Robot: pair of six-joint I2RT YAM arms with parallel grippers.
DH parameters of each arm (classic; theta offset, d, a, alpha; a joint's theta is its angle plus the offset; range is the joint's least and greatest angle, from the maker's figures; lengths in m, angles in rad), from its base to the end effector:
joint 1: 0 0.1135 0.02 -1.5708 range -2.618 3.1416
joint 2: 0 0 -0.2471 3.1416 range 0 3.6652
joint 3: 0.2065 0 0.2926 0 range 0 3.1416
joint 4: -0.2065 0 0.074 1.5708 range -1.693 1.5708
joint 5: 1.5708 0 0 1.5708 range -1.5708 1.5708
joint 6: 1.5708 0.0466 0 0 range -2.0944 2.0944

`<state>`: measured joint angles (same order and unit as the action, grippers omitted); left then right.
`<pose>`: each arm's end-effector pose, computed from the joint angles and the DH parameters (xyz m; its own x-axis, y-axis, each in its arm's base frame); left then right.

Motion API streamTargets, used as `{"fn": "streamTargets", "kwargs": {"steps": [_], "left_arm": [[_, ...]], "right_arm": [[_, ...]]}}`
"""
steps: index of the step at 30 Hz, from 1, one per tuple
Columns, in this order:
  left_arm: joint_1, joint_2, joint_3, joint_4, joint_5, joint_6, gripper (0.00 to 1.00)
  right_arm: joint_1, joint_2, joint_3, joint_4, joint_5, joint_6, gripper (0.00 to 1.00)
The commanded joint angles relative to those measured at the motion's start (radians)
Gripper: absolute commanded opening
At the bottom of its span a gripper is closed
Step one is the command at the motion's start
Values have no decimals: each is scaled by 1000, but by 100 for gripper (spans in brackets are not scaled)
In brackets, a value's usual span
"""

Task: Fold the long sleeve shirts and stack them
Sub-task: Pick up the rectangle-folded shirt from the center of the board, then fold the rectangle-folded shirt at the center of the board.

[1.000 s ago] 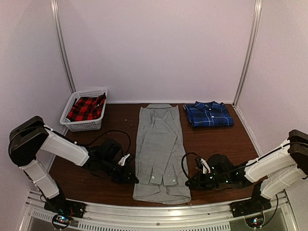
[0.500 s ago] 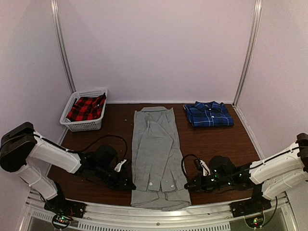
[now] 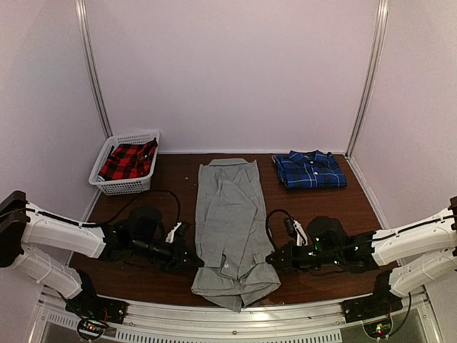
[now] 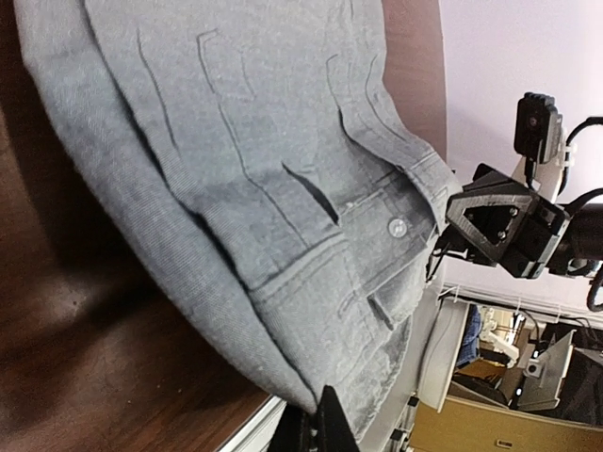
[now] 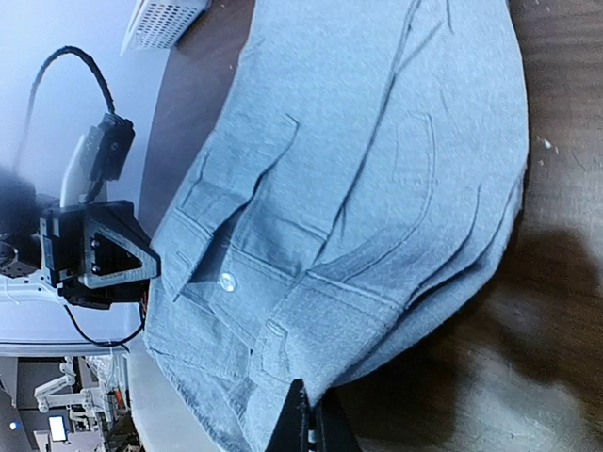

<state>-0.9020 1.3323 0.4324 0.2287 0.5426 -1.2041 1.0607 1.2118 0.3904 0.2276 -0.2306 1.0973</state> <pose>0.1522 -0.2313 0.0957 -0.9995 -0.0246 0.0190 -0.0292 0.5321 -0.8462 0.1231 0.2418 0.1093 -0.9630 0.0533 -0.2641 -0.1865 0.5759 0.7960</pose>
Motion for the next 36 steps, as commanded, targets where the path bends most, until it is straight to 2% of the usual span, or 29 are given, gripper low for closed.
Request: {"fn": "streamTargets", "kwargs": {"steps": [1, 9, 15, 22, 27, 36], "left_arm": [[41, -30, -22, 150, -1, -103, 0], [200, 69, -3, 387, 56, -243, 0], [325, 288, 108, 478, 86, -241, 0], [382, 536, 160, 708, 155, -325, 0], [383, 577, 176, 698, 166, -312, 0], [384, 551, 211, 602, 157, -256, 0]], "right_arm": [[-36, 3, 55, 23, 42, -24, 0], [-173, 183, 238, 54, -11, -127, 0], [-324, 390, 374, 116, -77, -154, 0], [-382, 597, 458, 173, -131, -156, 0], [-393, 617, 447, 183, -125, -157, 0], [-404, 590, 447, 155, -100, -182, 0]]}}
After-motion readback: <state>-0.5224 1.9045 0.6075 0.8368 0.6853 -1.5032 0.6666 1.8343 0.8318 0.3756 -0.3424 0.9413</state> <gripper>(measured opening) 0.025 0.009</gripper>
